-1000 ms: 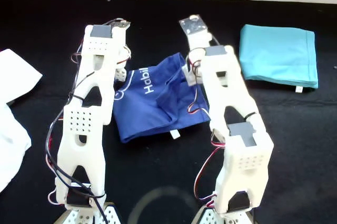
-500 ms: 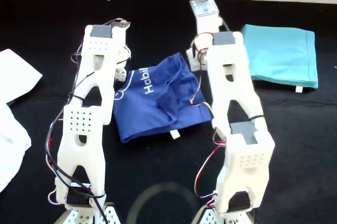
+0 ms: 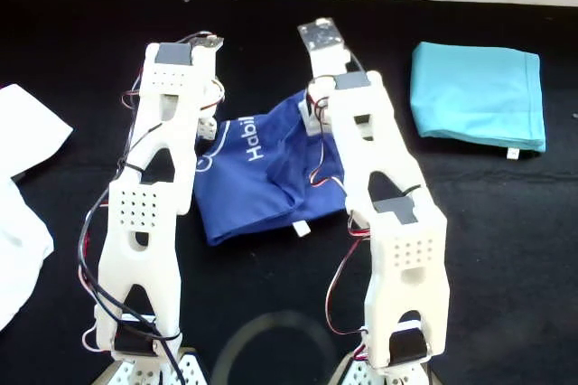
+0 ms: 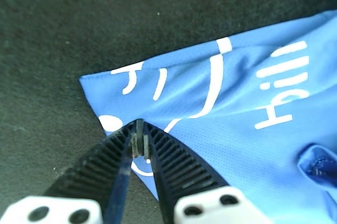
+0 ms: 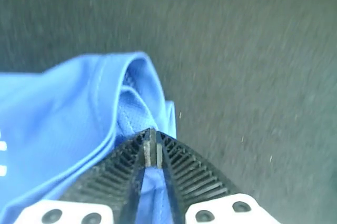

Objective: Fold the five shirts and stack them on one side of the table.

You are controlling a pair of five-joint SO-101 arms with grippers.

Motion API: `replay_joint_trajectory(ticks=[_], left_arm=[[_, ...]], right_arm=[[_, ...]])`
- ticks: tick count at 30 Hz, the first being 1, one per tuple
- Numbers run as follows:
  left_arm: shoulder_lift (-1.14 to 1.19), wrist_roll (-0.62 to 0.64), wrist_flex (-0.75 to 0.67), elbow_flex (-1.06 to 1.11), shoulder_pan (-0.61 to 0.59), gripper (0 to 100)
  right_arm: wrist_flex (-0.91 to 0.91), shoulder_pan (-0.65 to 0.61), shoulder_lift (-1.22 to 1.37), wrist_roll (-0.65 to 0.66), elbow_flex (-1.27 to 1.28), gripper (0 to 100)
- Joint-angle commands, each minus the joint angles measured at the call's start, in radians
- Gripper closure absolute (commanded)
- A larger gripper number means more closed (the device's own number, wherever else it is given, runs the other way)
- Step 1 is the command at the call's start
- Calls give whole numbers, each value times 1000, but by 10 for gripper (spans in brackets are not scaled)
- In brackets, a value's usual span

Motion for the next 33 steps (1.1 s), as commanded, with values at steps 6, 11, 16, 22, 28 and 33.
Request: replay_joint_trajectory(ticks=[6,11,16,22,28,33], left_arm=[[-21,2,5,-38,-10,991],[-21,2,5,-38,-8,991],[-21,3,5,-38,-8,991],[-22,3,6,-38,-7,991],[-67,5,8,-58,7,991],[-139,5,55,-56,22,991]], right_arm=[[-77,79,-8,-11,-47,992],[59,88,-42,-11,-124,992],[216,81,-140,-11,-179,992],[404,84,-259,-5,-156,992],[463,81,-415,-3,5,992],[306,65,-653,-3,421,992]])
